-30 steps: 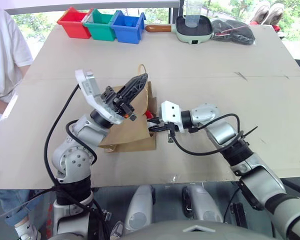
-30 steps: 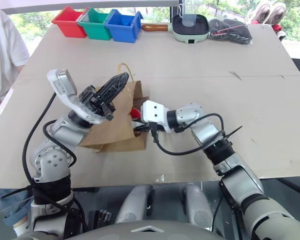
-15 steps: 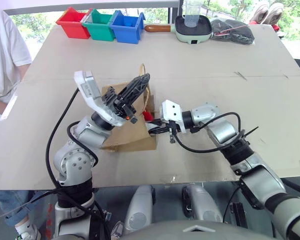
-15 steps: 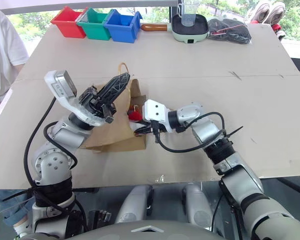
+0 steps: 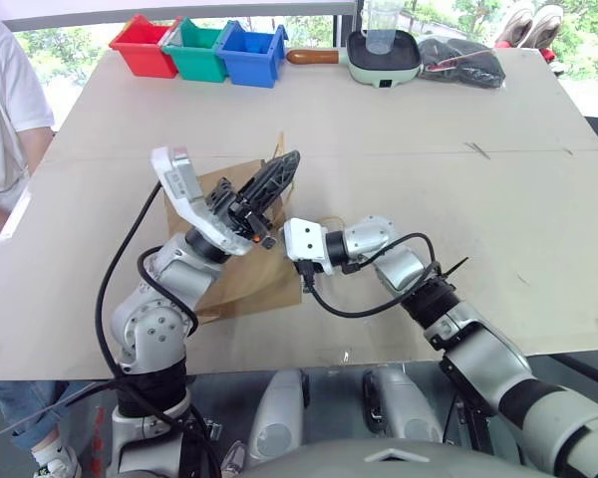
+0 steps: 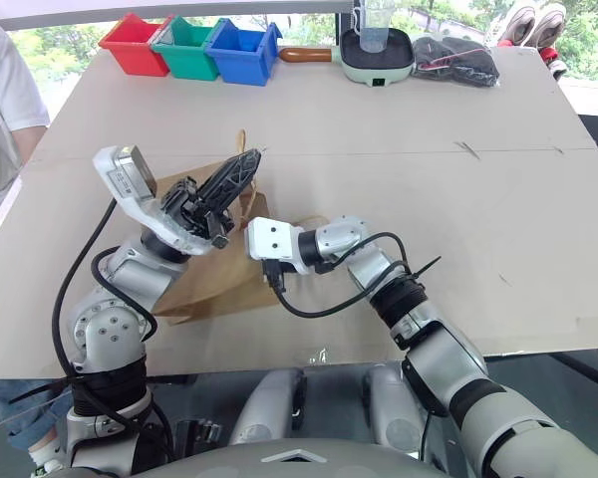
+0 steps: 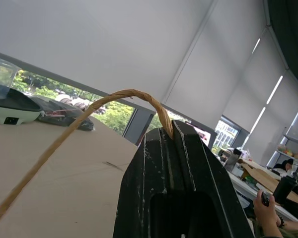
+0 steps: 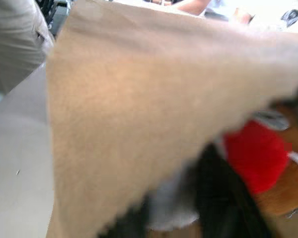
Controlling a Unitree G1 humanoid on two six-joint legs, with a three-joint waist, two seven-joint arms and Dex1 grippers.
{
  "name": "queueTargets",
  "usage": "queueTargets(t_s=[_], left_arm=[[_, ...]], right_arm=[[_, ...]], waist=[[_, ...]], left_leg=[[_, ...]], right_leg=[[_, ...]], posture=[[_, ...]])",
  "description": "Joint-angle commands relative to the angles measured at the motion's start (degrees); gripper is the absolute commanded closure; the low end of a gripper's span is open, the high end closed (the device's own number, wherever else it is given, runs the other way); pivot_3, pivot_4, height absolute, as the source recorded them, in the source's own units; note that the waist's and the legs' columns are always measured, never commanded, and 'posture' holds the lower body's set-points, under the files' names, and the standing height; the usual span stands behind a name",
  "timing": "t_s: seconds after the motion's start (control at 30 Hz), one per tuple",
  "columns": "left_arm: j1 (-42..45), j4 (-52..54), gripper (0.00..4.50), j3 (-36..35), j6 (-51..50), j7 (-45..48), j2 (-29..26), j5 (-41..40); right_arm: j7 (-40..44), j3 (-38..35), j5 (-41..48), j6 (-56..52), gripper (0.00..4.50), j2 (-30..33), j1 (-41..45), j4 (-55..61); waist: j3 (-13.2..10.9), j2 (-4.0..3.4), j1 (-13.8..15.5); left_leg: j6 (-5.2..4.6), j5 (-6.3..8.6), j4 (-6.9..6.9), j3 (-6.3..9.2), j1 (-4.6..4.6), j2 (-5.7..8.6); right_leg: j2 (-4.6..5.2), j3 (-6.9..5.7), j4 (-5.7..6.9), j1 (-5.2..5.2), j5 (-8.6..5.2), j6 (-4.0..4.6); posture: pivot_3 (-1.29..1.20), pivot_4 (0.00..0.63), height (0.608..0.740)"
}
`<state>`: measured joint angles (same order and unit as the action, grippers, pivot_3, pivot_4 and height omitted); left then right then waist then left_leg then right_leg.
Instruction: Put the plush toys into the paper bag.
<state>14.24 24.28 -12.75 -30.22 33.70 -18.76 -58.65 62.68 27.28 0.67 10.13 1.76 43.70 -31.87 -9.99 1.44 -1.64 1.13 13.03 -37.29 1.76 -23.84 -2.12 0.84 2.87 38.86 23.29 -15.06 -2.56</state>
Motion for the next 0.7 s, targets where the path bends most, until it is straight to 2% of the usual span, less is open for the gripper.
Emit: queueTargets(t_s=[0.03, 0.2, 0.37, 0.47, 0.63, 0.7], left_arm=[[-0.58, 2.28, 4.50, -2.80, 1.76, 1.68, -2.20, -0.68], [0.60, 0.59, 4.50, -5.42, 1.64, 4.73, -5.22, -3.28], [5.36, -2.38, 4.50, -4.54, 2.89, 5.76, -4.77, -2.20], [9.42, -4.19, 4.50, -3.16, 3.87, 5.88, -3.12, -1.60], [14.31, -5.33, 4.50, -2.01, 4.15, 5.94, -1.54, -1.69], [13.52, -3.90, 4.50, -3.93, 2.99, 5.94, -3.39, -3.43]], right_arm=[[0.68, -1.43, -0.40, -1.56, 1.59, 4.46, -2.11, 7.11], [-0.50, -5.05, 1.40, -10.03, 1.59, 12.39, -6.85, 21.07], [-3.98, -9.90, 2.87, -23.77, 1.59, 18.63, -10.89, 32.36], [-6.91, -15.28, 6.58, -33.98, 1.59, 20.92, -13.31, 37.90], [-9.94, -22.34, 12.05, -44.39, 1.59, 24.58, -18.43, 46.00], [-11.91, -30.39, 19.46, -54.43, 1.59, 25.12, -20.97, 50.35]], waist=[[0.00, 0.00, 0.09], [-0.01, -0.01, 0.28], [0.00, 0.00, 0.69], [0.00, 0.01, 0.98], [-0.01, 0.02, 0.63], [-0.01, 0.00, 0.50]], left_leg=[[0.00, 0.00, 0.00, 0.00, 0.00, 0.00], [0.00, 0.00, 0.00, -0.01, 0.00, 0.00], [-0.01, 0.00, -0.01, -0.03, -0.01, 0.00], [-0.01, 0.00, -0.01, -0.05, -0.02, 0.01], [-0.02, 0.01, -0.03, -0.06, -0.10, 0.04], [-0.02, 0.01, 0.00, -0.12, -0.03, 0.01]], right_leg=[[0.00, 0.00, 0.00, 0.00, 0.00, 0.00], [0.01, 0.01, -0.01, 0.00, 0.00, 0.00], [-0.01, 0.02, 0.00, 0.00, -0.01, 0.00], [0.00, 0.03, -0.02, 0.00, -0.01, -0.01], [0.02, 0.05, -0.08, 0.00, -0.01, -0.02], [-0.03, 0.15, -0.06, 0.00, -0.01, -0.01]], posture=[[0.00, 0.150, 0.740], [0.00, 0.150, 0.740], [0.00, 0.150, 0.740], [0.00, 0.150, 0.740], [0.00, 0.150, 0.740], [0.00, 0.150, 0.740]])
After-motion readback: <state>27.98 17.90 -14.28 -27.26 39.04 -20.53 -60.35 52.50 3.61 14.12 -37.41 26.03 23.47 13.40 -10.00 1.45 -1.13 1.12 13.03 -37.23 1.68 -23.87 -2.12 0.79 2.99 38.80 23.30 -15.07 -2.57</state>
